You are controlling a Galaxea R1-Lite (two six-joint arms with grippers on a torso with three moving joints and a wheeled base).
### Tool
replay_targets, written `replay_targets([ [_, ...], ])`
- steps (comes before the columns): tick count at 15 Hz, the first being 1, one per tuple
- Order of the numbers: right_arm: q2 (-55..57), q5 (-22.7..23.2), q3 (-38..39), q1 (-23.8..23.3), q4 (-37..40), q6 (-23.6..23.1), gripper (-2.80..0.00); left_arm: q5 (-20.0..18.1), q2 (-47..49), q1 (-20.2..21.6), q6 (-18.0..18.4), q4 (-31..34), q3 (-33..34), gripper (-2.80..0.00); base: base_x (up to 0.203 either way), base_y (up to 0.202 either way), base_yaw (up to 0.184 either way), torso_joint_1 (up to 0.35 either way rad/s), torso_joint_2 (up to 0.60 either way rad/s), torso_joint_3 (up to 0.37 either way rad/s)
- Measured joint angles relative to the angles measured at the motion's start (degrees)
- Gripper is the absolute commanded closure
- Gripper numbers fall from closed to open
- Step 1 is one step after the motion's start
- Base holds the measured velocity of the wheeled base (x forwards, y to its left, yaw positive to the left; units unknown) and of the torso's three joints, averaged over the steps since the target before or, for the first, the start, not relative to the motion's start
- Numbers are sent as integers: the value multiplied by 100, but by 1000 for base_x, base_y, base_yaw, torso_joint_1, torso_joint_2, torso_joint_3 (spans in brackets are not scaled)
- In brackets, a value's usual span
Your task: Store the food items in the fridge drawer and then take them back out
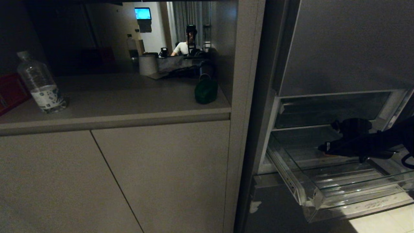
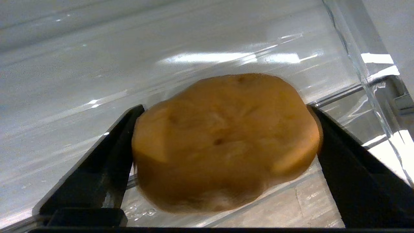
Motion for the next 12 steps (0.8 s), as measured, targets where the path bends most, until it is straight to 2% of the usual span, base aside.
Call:
replay_targets([
  [7,-45,-8,-2,4,-2,18,0,0,1,0,0,0,0,0,0,0,0,0,0,0],
  [12,-949,69,982,17,3,-11,0,0,0,0,0,0,0,0,0,0,0,0,0,0],
])
